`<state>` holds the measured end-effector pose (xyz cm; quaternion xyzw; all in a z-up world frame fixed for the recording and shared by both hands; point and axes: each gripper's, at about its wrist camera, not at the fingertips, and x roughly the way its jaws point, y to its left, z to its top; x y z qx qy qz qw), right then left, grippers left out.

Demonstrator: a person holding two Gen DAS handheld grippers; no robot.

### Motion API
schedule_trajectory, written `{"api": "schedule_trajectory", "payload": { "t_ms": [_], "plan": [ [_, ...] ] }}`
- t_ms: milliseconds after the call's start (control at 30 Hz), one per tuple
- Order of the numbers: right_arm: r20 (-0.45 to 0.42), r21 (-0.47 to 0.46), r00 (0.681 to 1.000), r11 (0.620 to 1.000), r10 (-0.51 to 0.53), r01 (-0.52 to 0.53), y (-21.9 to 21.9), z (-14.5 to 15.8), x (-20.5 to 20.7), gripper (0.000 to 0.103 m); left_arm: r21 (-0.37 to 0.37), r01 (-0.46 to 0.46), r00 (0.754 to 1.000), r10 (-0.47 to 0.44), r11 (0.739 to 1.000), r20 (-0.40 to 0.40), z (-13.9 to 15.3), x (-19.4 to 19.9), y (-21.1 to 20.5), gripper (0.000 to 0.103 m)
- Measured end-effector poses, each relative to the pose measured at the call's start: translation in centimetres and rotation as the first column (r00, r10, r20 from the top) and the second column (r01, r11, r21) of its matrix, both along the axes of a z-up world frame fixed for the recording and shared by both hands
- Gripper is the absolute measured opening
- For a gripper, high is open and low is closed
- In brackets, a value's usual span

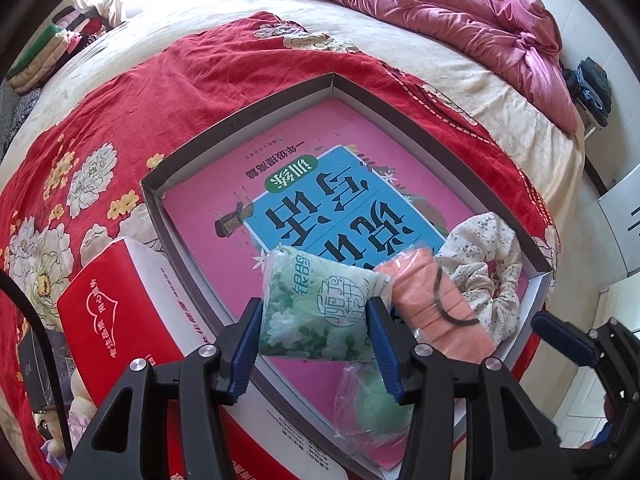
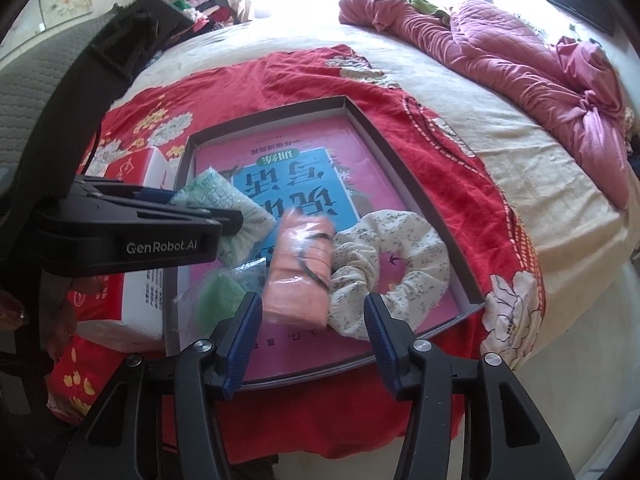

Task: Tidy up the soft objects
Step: 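Lower the pink towel into the tray with right tool while left tool lowers tissue pack, then open both tools and withdraw them from the tray toward the plush toy pile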

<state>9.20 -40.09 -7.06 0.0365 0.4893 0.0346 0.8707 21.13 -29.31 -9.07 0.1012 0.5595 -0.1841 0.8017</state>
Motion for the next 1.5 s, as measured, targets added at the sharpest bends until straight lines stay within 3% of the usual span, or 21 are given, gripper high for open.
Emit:
{"api": "schedule_trajectory", "payload": {
  "t_ms": [600,833,933,1100,1500],
  "plan": [
    [0.034,-0.012,0.998,0.999,-0.049,0.049,-1.5,1.9,-0.4,0.059,-0.005,0.0,1.0,0.0,1.0,0.017,0.8,-0.1,0.1,0.061],
    [0.04,-0.02,0.998,0.998,-0.057,0.058,-1.3,2.5,-0.8,0.06,-0.023,0.0,0.999,0.001,1.0,0.034,2.3,-1.3,1.0,0.065],
    [0.048,-0.025,0.997,0.998,-0.058,0.059,-1.1,2.8,-0.9,0.066,-0.028,0.004,0.999,-0.003,1.0,0.048,3.0,-2.2,1.6,0.067],
    [0.05,-0.042,0.997,0.997,-0.058,0.06,-0.6,3.6,-1.2,0.067,-0.039,0.005,0.998,-0.002,0.999,0.063,4.3,-3.6,2.7,0.07],
    [0.093,-0.107,0.994,0.992,-0.053,0.063,0.6,7.2,-2.9,0.073,-0.073,0.001,0.991,0.008,0.997,0.13,7.9,-6.4,5.1,0.08]
  ]
}}
